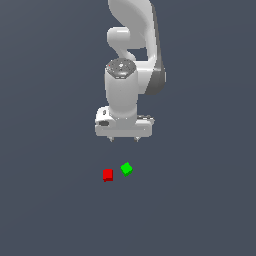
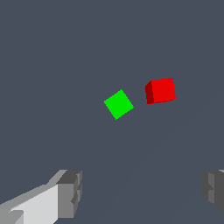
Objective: Stack the red cube on top of the green cube.
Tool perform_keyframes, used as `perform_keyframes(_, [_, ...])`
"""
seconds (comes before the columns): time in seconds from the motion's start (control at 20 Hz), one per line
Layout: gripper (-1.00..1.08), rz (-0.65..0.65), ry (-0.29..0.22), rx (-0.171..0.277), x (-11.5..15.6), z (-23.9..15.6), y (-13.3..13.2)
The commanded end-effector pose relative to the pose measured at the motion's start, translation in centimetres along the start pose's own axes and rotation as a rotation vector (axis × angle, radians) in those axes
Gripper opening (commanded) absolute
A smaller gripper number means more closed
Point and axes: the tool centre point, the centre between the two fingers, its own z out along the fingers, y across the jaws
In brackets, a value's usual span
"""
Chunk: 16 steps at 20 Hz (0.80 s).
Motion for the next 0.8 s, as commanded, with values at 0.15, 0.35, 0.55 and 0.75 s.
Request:
perform_keyframes(0.15, [1.00, -0.002, -0.001, 0.000, 0.1, 0.2, 0.1])
perform_keyframes(0.35, [1.00, -0.010, -0.003, 0.000, 0.7, 0.9, 0.7])
perform_keyframes(0.55, [1.00, -0.025, -0.007, 0.000, 1.6, 2.2, 1.6])
perform_keyframes(0.75, [1.00, -0.045, -0.013, -0.001, 2.9, 3.9, 2.8])
